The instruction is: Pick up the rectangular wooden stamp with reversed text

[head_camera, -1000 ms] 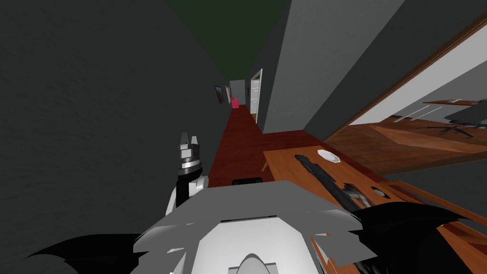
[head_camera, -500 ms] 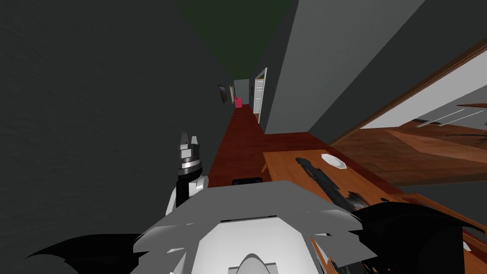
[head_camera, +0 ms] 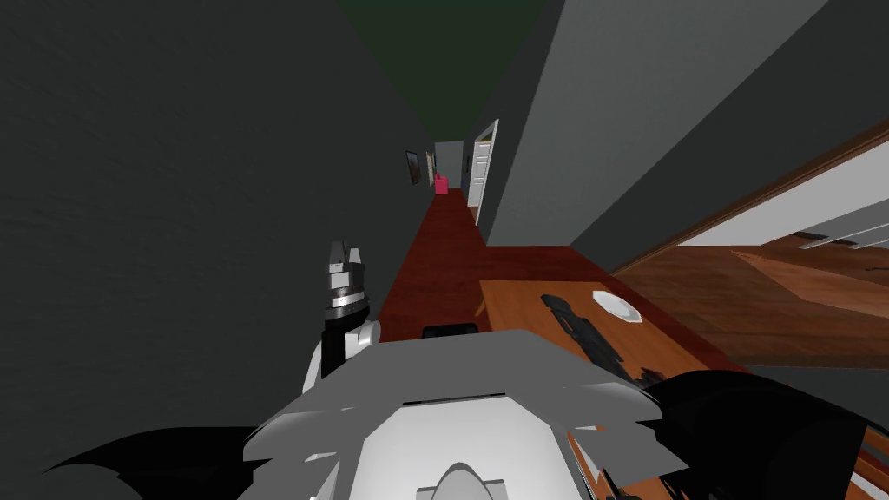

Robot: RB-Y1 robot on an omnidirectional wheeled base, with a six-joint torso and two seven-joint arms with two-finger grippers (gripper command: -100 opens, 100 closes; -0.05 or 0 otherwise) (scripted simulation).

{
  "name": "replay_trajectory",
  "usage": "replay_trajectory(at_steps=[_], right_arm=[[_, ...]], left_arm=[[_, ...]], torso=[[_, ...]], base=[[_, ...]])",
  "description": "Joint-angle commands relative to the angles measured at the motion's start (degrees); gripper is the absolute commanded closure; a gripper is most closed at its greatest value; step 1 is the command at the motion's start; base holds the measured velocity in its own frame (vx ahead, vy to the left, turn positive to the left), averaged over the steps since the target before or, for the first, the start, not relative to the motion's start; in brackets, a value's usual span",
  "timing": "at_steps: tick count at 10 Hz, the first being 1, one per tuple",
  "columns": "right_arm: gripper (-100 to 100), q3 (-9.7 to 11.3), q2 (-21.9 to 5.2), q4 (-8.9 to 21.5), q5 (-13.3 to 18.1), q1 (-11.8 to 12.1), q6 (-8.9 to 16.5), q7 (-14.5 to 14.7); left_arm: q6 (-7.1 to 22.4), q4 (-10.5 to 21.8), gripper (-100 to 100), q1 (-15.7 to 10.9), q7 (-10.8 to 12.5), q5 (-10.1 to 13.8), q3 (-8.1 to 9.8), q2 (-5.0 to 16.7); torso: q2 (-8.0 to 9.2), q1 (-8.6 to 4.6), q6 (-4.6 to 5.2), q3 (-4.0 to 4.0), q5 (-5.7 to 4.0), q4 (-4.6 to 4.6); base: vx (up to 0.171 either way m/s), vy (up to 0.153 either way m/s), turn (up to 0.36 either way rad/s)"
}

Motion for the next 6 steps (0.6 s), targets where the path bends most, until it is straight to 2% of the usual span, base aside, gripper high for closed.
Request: replay_trajectory(at_steps=[1, 2, 3, 4, 5, 6], right_arm=[[-100, -0.70, 1.93, -1.98, 1.24, 1.98, 1.51, -0.38], [-100, -2.89, 4.34, -3.95, 3.75, 4.34, 3.74, -0.60], [-100, -2.89, 5.12, -5.18, 3.89, 5.32, 4.20, -0.60], [-100, -5.09, 7.55, -6.99, 6.36, 7.63, 6.30, -0.83], [-100, -5.09, 8.31, -8.38, 6.55, 8.67, 6.90, -0.83], [-100, -5.09, 8.31, -8.38, 6.55, 8.67, 6.90, -0.83]], left_arm=[[0.00, 0.00, 0, 0.00, 0.00, 0.00, 0.00, 0.00], [0.00, 0.00, 0, 0.00, 0.00, 0.00, 0.00, 0.00], [0.00, 0.00, 0, 0.00, 0.00, 0.00, 0.00, 0.00], [0.00, 0.00, 0, 0.00, 0.00, 0.00, 0.01, 0.00], [0.00, 0.00, 0, 0.00, 0.00, 0.00, 0.01, 0.01], [0.00, 0.00, 0, 0.01, 0.00, 0.00, 0.00, 0.00]], torso=[[0.00, 0.00, 0.00, 0.00, 0.00, 0.00], [0.07, -0.06, 0.03, 0.04, -0.04, 0.01], [0.15, -0.19, 0.03, 0.08, -0.09, 0.03], [0.14, -0.23, 0.05, 0.09, -0.11, 0.03], [0.17, -0.31, 0.02, 0.10, -0.12, 0.04], [0.17, -0.27, 0.06, 0.11, -0.16, 0.05]], base=[[-0.010, -0.077, 0.104], [-0.017, -0.107, 0.199], [-0.013, -0.111, 0.094], [-0.023, -0.131, 0.170], [-0.015, -0.101, 0.124], [0.005, -0.031, 0.000]])
